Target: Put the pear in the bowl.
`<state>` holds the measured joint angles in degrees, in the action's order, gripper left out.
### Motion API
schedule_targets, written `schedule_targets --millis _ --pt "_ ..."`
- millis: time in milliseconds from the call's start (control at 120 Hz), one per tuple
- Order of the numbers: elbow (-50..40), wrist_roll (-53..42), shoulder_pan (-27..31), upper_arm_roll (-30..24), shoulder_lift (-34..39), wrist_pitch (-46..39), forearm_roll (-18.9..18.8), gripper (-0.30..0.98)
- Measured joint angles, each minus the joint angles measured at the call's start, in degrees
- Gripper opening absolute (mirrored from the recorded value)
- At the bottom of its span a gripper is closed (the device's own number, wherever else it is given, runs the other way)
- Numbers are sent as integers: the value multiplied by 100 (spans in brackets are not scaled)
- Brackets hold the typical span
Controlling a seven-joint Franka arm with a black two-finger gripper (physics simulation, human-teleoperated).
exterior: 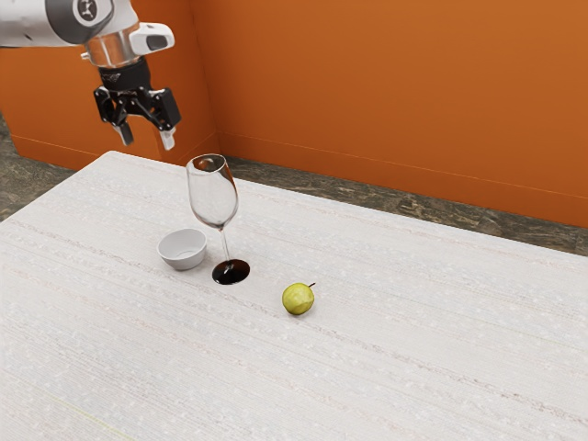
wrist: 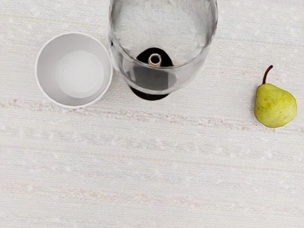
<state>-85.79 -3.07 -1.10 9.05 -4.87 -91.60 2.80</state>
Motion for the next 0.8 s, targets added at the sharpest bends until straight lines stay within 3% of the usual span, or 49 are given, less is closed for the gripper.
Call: schedule_targets --millis 133,233,458,800 --pt "-13 -35 -52 -3 -53 -11 -8 67" --pt "-11 -9 -445 -7 -305 -92 -11 67" --pt "-11 352 -1343 -14 -1325 -724 -22 67" --pt "-26 1369 -1909 -17 -2490 -1882 -33 66"
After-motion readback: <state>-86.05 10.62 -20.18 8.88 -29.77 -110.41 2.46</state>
